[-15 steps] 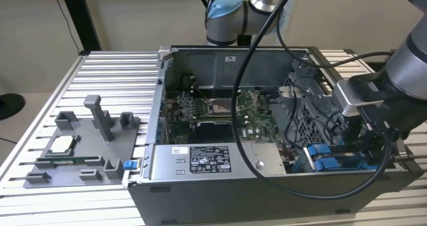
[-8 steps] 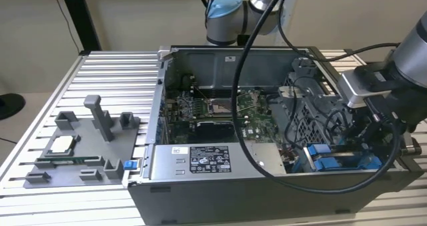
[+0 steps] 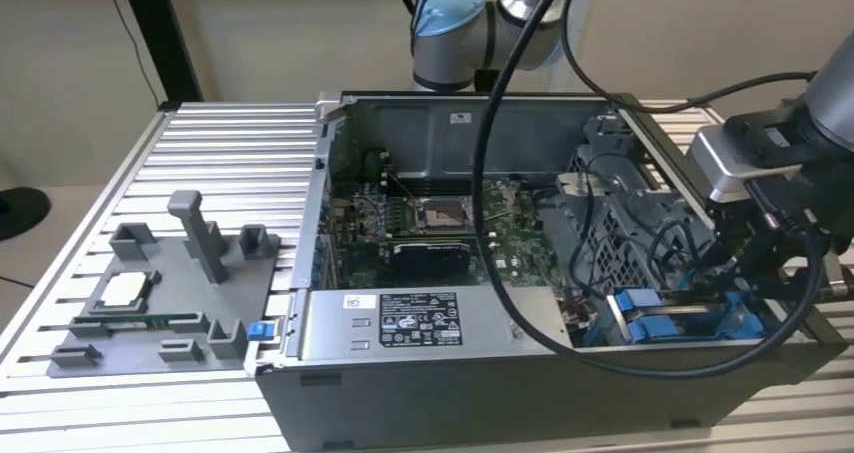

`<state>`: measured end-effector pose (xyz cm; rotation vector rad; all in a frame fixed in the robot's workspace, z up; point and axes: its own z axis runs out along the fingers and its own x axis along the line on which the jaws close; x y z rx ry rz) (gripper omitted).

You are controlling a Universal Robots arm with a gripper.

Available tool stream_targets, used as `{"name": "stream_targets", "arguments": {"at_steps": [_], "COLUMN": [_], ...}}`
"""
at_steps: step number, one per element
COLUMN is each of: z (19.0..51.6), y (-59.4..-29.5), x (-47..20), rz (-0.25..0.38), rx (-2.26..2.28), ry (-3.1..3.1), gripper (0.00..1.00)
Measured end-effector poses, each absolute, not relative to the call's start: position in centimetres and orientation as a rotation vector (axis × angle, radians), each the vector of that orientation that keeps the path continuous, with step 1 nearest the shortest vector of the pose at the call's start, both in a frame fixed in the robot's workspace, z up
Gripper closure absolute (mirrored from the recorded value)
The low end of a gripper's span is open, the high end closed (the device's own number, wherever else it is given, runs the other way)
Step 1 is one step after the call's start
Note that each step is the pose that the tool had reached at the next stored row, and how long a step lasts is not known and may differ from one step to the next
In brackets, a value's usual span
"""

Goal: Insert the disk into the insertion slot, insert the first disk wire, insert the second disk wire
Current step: 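Insert the first disk wire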

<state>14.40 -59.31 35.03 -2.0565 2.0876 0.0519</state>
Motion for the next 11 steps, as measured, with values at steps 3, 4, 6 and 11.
{"name": "stream_targets", "arguments": {"at_steps": [3, 4, 6, 11], "z": [35.1, 35.1, 35.3, 36.1], "y": [-59.3, -59.3, -59.3, -59.3], "x": [15.2, 15.5, 15.7, 16.0], "rz": [0.057, 0.060, 0.069, 0.095], "rx": [-2.058, -2.059, -2.060, -2.065], "ry": [2.084, 2.082, 2.078, 2.069], "gripper": [0.00, 0.00, 0.00, 0.00]}}
